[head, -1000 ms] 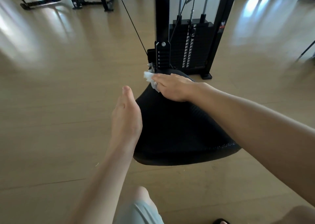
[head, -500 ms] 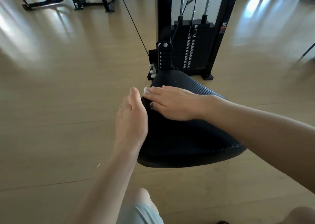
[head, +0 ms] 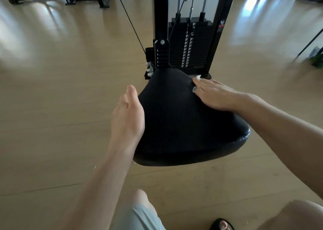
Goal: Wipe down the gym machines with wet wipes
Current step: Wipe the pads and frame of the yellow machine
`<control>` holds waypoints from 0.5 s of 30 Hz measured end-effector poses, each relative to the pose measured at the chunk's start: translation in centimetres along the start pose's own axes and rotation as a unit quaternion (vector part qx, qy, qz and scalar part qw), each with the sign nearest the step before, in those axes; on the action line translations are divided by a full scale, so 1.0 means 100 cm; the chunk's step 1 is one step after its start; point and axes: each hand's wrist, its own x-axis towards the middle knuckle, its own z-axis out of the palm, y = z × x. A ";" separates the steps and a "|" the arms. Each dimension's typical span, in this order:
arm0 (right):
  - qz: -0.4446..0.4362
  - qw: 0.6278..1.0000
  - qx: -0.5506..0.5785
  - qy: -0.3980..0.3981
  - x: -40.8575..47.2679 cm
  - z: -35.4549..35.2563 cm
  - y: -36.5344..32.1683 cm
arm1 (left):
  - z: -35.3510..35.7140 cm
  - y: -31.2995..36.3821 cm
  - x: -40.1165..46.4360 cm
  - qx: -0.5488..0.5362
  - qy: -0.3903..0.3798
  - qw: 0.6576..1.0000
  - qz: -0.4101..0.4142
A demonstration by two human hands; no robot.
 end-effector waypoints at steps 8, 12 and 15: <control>0.014 1.000 0.024 0.003 -0.054 0.013 -0.006 | 0.003 -0.002 0.006 0.007 -0.013 1.000 -0.024; 0.030 0.999 0.017 -0.006 -0.006 0.010 -0.011 | 0.001 -0.005 0.006 0.004 -0.012 1.000 -0.014; 0.058 0.998 0.015 0.017 -0.034 0.016 0.001 | -0.001 -0.009 0.009 0.015 -0.009 1.000 -0.012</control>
